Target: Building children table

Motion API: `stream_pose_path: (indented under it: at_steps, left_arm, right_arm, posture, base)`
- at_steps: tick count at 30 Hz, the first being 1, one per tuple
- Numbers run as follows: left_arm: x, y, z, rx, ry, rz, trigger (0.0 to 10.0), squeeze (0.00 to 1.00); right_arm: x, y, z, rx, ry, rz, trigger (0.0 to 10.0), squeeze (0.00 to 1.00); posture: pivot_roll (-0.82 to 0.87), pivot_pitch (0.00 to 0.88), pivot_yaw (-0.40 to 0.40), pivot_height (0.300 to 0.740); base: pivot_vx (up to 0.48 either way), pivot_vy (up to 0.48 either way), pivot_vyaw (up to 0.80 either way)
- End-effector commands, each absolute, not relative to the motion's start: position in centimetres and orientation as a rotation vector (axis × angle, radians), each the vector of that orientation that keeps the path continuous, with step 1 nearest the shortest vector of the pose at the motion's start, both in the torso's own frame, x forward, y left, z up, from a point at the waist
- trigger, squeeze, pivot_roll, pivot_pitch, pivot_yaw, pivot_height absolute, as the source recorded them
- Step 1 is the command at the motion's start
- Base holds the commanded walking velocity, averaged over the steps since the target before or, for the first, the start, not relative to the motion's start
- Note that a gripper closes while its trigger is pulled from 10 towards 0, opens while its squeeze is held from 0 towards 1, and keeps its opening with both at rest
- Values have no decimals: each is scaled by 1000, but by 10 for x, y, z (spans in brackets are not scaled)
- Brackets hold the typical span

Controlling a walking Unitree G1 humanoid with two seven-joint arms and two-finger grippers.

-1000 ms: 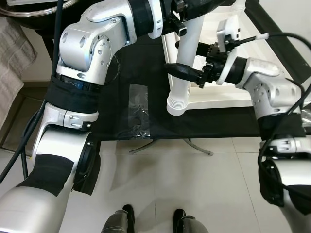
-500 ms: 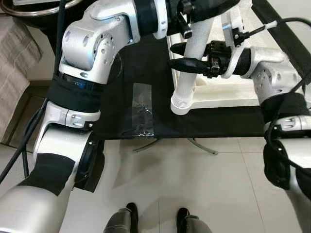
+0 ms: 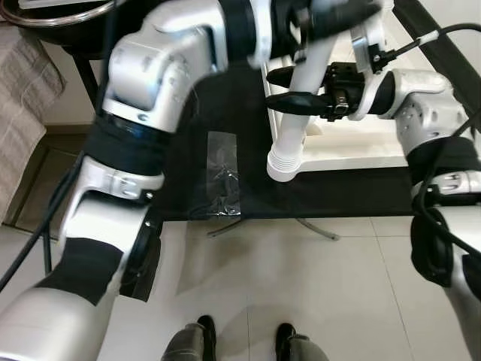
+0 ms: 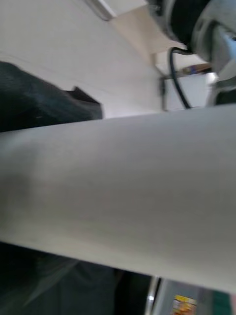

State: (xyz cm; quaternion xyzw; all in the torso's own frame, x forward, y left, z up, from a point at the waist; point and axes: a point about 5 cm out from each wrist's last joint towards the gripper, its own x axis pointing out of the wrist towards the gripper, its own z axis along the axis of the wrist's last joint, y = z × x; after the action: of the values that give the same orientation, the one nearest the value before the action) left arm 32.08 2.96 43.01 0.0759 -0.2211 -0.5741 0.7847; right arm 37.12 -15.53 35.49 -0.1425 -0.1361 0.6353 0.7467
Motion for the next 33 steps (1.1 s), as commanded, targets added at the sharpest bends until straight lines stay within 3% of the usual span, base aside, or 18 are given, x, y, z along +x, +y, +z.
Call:
stream_pose_path:
  at_steps: [1,13,15,33]
  left_arm:
    - [324,26,428,176,-457,-1223,10000,1000]
    - [329,67,443,108,-507,-1077,10000,1000]
    - [328,72,440,106,-509,-1073,10000,0]
    - [312,101,440,21,-558,-1088,10000,0]
  right_arm:
    - [378,-149,339,-347,-213,1349,0,0]
    - [386,-142,306,-290,-146,1114,0,0]
    - [383,-139,299,-274,-155,1106,0,0]
    - [375,-146,316,50,-366,933,0,0]
  posture:
    - [141,301,49,740]
    - [128,307,27,740]
    - [125,309,25,740]
    - [120,305,16,740]
  base:
    - [0,0,0]
    - [0,0,0]
    - [0,0,0]
    - [0,0,0]
